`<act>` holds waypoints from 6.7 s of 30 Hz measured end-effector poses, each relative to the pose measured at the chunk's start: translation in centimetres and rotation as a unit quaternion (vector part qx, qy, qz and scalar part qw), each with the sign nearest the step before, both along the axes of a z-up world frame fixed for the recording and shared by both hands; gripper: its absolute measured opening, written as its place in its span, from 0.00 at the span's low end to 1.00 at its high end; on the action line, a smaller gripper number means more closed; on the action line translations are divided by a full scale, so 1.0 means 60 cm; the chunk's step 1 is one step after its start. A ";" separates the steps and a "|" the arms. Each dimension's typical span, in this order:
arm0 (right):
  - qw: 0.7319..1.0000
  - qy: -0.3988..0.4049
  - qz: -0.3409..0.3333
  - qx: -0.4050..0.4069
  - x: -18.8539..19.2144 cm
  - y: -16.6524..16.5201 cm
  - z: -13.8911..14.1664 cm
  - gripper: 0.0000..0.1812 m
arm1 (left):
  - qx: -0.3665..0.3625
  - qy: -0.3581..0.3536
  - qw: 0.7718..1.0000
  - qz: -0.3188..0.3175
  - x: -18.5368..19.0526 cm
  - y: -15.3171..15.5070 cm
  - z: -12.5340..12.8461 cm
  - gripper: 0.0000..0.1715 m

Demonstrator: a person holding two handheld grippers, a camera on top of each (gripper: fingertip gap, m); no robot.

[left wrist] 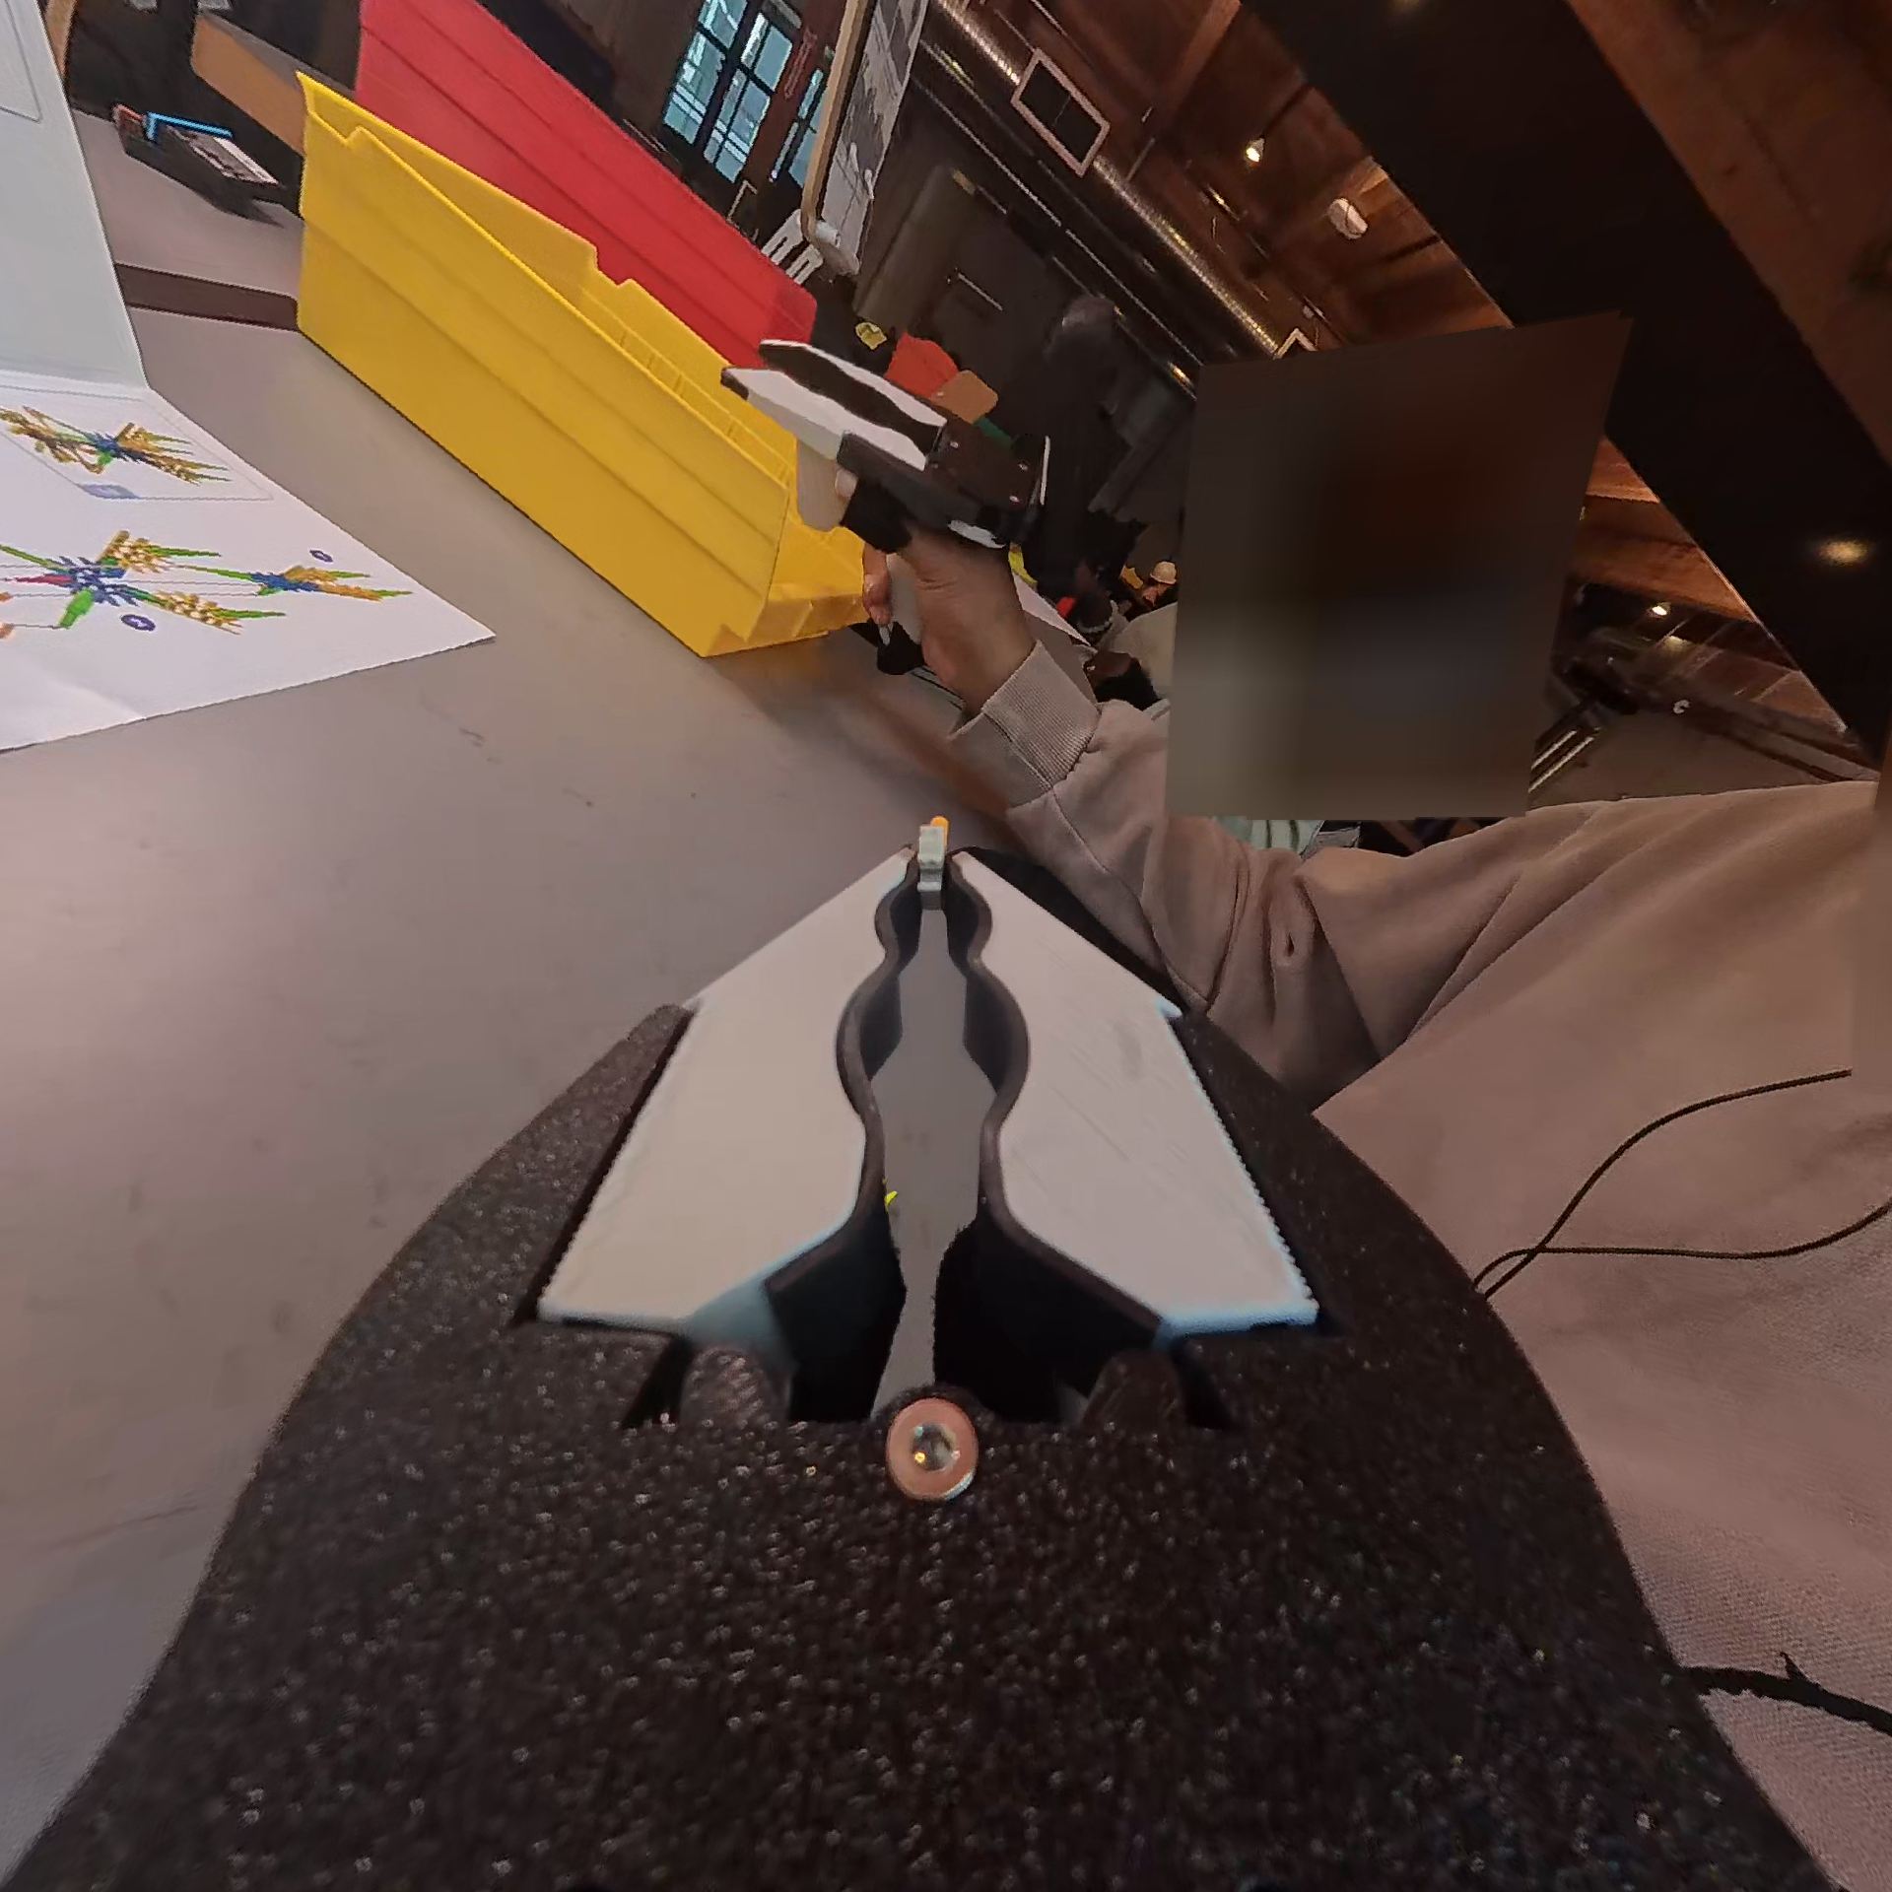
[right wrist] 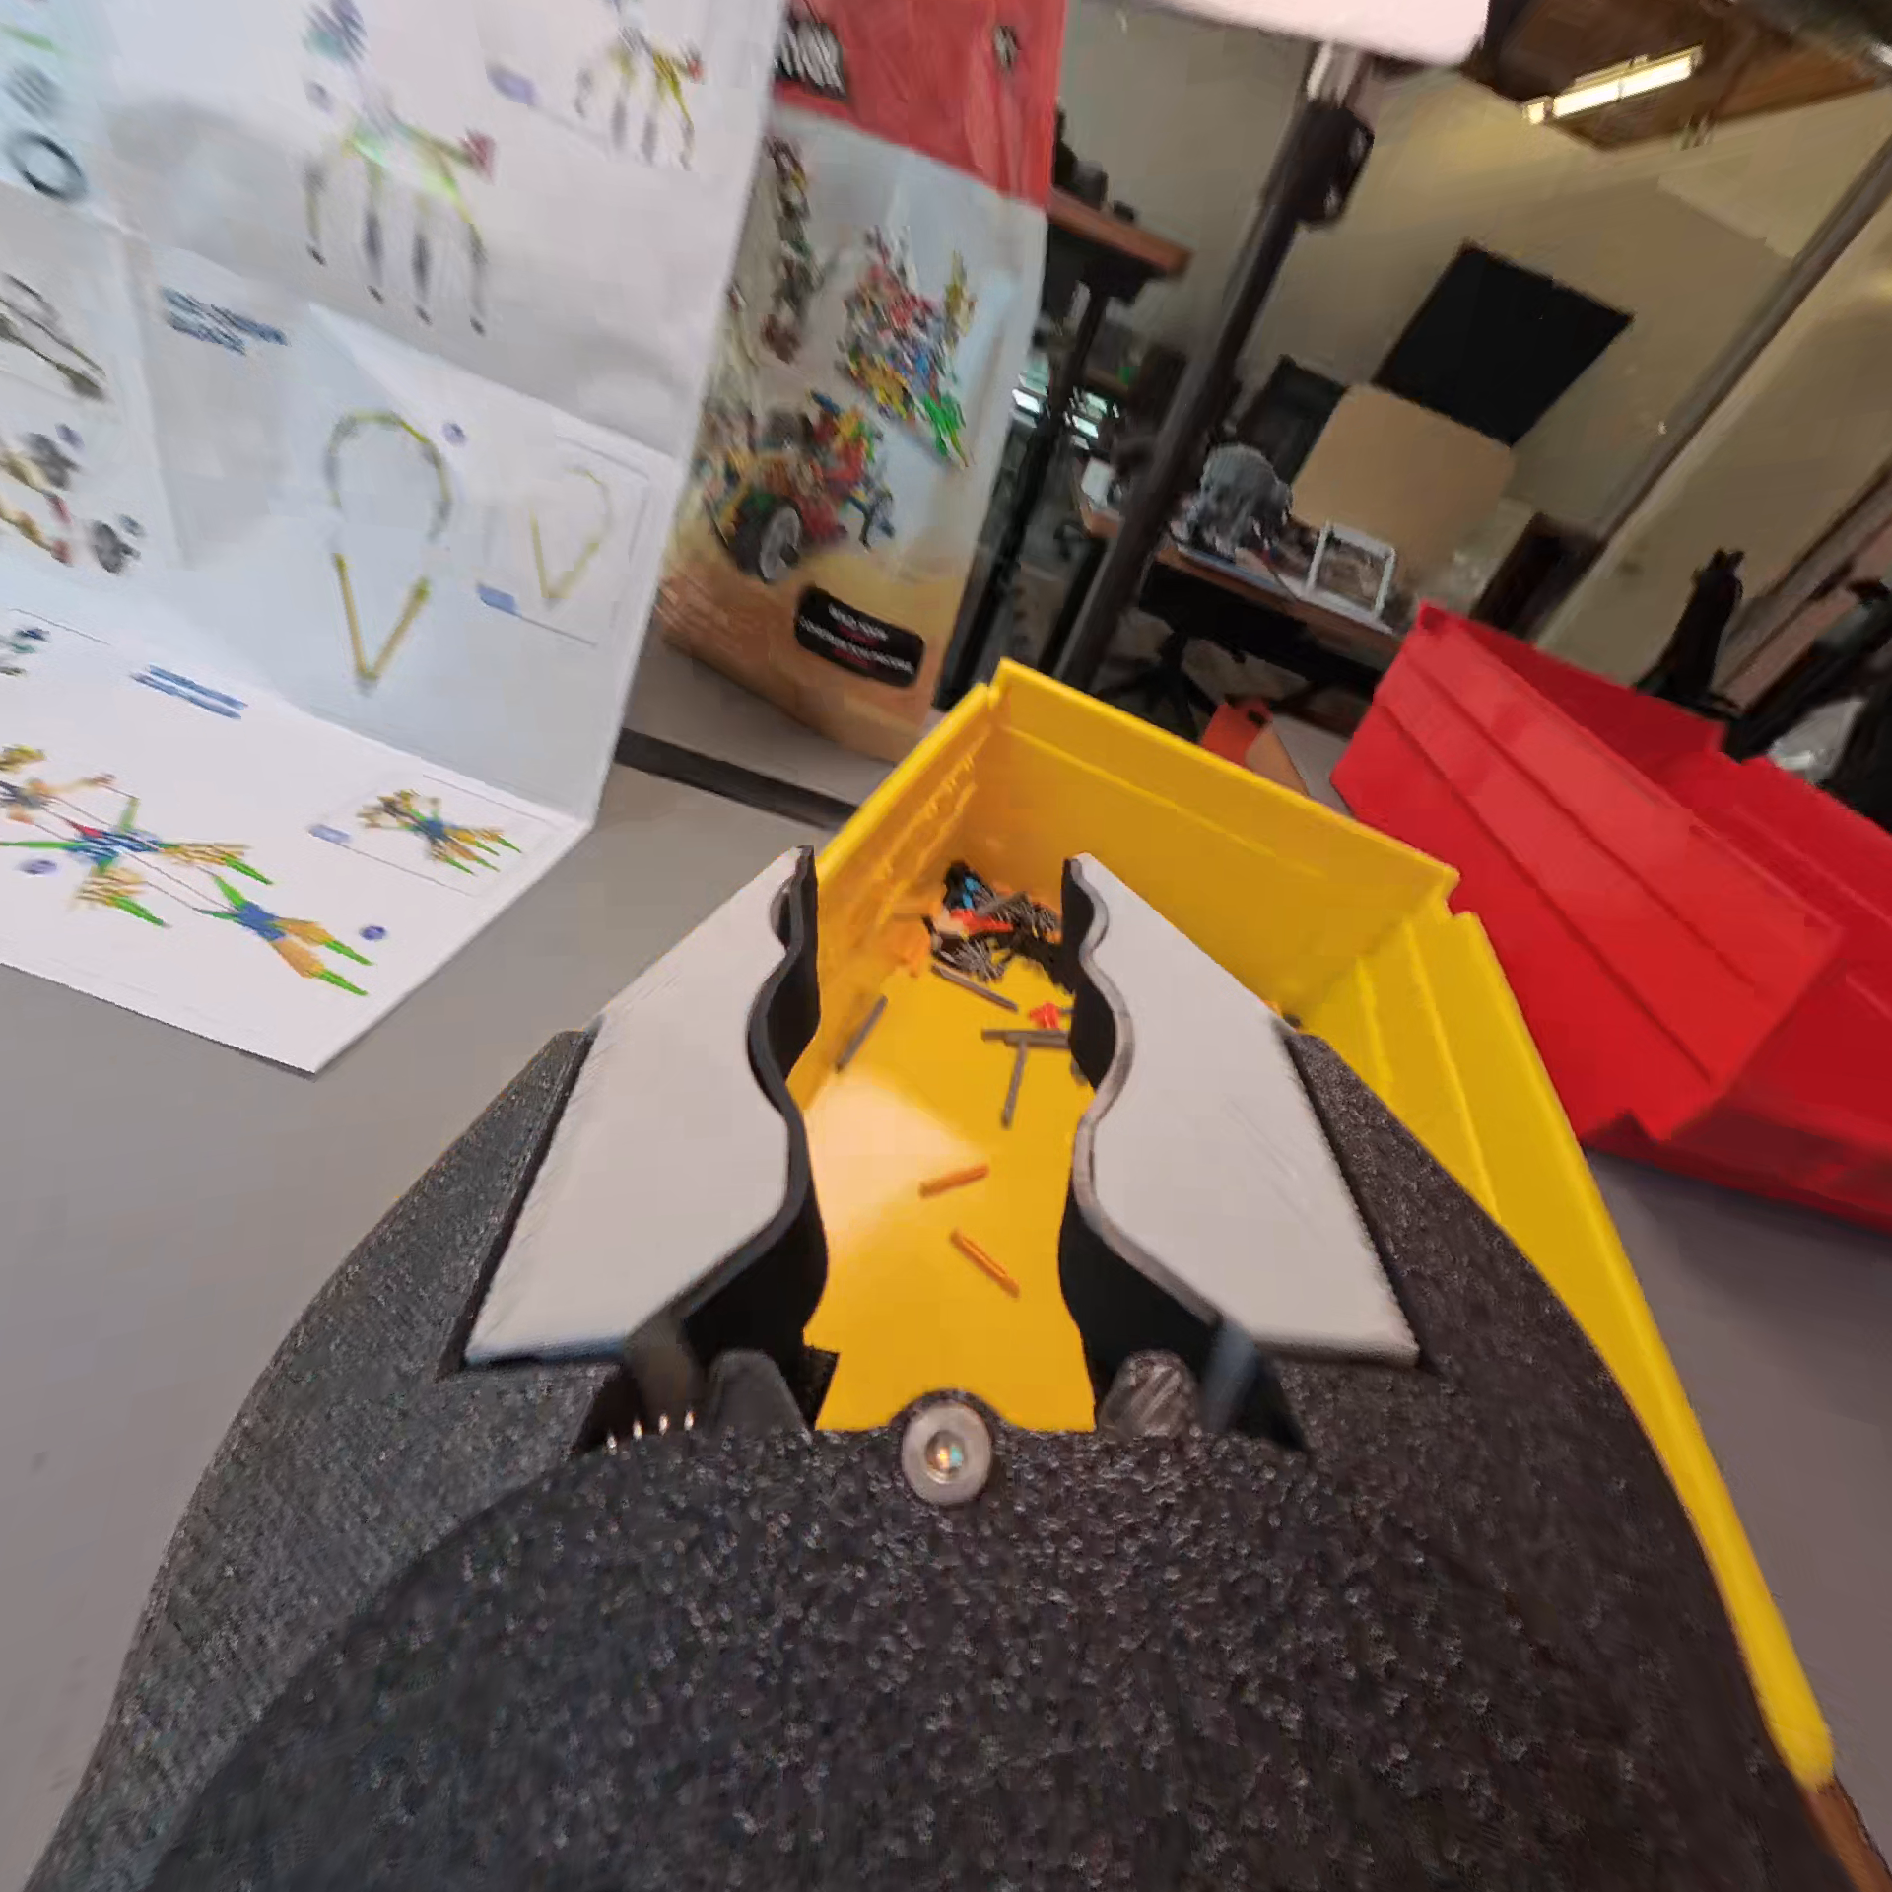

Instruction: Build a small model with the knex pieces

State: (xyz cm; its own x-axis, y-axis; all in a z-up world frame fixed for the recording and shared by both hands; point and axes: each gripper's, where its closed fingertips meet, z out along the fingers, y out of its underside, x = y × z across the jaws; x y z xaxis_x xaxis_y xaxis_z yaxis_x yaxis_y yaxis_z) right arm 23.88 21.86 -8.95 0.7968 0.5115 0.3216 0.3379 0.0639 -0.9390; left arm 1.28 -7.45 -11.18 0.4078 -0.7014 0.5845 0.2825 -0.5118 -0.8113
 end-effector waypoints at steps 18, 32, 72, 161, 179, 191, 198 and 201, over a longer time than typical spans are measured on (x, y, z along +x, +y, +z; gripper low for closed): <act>0.790 -0.038 0.611 -0.031 -0.341 -0.508 -0.038 0.02 | 0.019 0.000 0.999 -0.048 0.047 -0.021 -0.002 0.02; 0.780 -0.040 0.622 -0.055 -0.325 -0.505 -0.040 0.01 | 0.047 0.044 0.997 -0.042 0.040 -0.024 -0.002 0.04; 0.919 -0.113 0.375 -0.050 -0.398 -0.421 -0.107 0.00 | 0.060 0.283 0.937 0.197 -0.031 0.074 -0.070 0.02; 0.836 -0.178 0.479 -0.198 -0.417 -0.448 -0.181 0.00 | 0.079 0.225 0.952 0.189 -0.118 0.053 0.039 0.22; 0.897 -0.062 0.413 -0.147 -0.379 -0.366 -0.114 0.03 | -0.036 0.238 0.964 0.114 -0.047 0.054 -0.111 0.21; 0.879 -0.170 0.400 -0.197 -0.430 -0.339 -0.185 0.01 | -0.026 0.238 0.960 0.143 -0.068 0.058 -0.106 0.21; 0.827 0.013 0.550 -0.117 -0.428 -0.441 -0.046 0.01 | -0.005 0.123 0.988 0.095 -0.037 0.043 -0.057 0.21; 0.801 0.055 0.582 -0.132 -0.417 -0.465 -0.023 0.01 | 0.029 0.082 0.995 0.040 -0.011 0.017 -0.029 0.08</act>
State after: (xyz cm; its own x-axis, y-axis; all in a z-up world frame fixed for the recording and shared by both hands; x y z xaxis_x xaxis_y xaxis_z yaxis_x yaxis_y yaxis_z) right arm -1.14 -6.01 -10.33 -0.2522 0.9668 0.0402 0.1075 0.0693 -0.9918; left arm 0.63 -6.43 -12.90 0.5502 -0.6934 0.4653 0.1826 -0.4439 -0.8773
